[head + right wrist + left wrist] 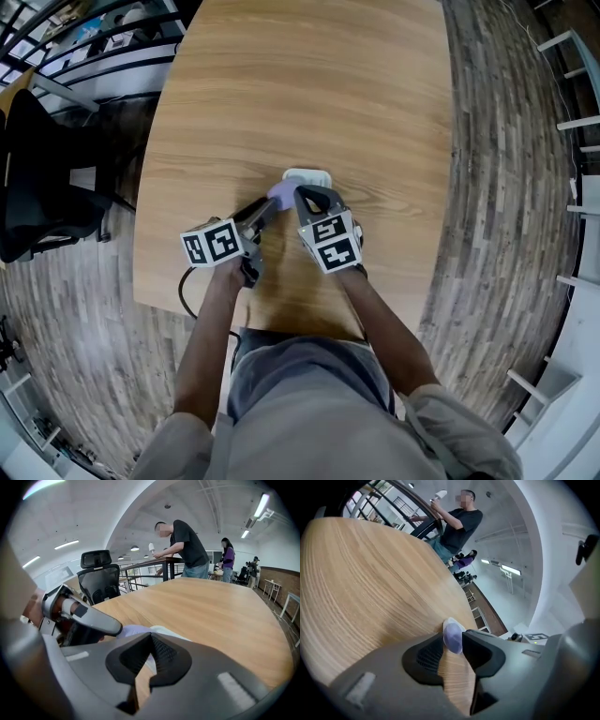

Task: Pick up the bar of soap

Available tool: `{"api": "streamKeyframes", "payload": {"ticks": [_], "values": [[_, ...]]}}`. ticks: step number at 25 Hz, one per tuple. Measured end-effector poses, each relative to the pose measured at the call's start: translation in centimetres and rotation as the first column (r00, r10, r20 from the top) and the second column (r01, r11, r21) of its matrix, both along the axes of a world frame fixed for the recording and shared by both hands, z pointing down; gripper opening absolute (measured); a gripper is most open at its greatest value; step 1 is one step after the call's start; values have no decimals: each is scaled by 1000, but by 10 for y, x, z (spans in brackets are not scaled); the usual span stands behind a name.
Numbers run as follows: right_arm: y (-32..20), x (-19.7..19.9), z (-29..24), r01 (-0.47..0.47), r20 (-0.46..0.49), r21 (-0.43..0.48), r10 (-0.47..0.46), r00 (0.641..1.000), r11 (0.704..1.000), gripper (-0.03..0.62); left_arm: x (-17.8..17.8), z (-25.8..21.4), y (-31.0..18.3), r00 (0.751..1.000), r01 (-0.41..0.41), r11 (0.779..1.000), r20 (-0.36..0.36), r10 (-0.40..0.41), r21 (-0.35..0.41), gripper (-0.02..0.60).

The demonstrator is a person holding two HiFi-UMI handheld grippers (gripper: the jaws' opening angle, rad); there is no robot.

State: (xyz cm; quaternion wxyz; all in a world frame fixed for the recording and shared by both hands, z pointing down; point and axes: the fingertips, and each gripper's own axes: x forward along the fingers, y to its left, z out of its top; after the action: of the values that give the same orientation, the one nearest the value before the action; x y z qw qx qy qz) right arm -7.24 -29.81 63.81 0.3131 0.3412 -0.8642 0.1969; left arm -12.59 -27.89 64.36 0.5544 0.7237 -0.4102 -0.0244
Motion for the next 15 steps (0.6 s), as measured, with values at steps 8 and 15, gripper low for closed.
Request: {"api": "streamKeyframes", "payload": {"ticks": [8,15], "values": [[1,-1,2,8,15,-3,-8,1000,1000,2,9,6,-10,998,13,1000,-58,-14,-23,138],[1,-2,3,6,27,-8,-5,1000,1000,2,14,9,-17,996,23,999,-86,-26,-35,141]]}}
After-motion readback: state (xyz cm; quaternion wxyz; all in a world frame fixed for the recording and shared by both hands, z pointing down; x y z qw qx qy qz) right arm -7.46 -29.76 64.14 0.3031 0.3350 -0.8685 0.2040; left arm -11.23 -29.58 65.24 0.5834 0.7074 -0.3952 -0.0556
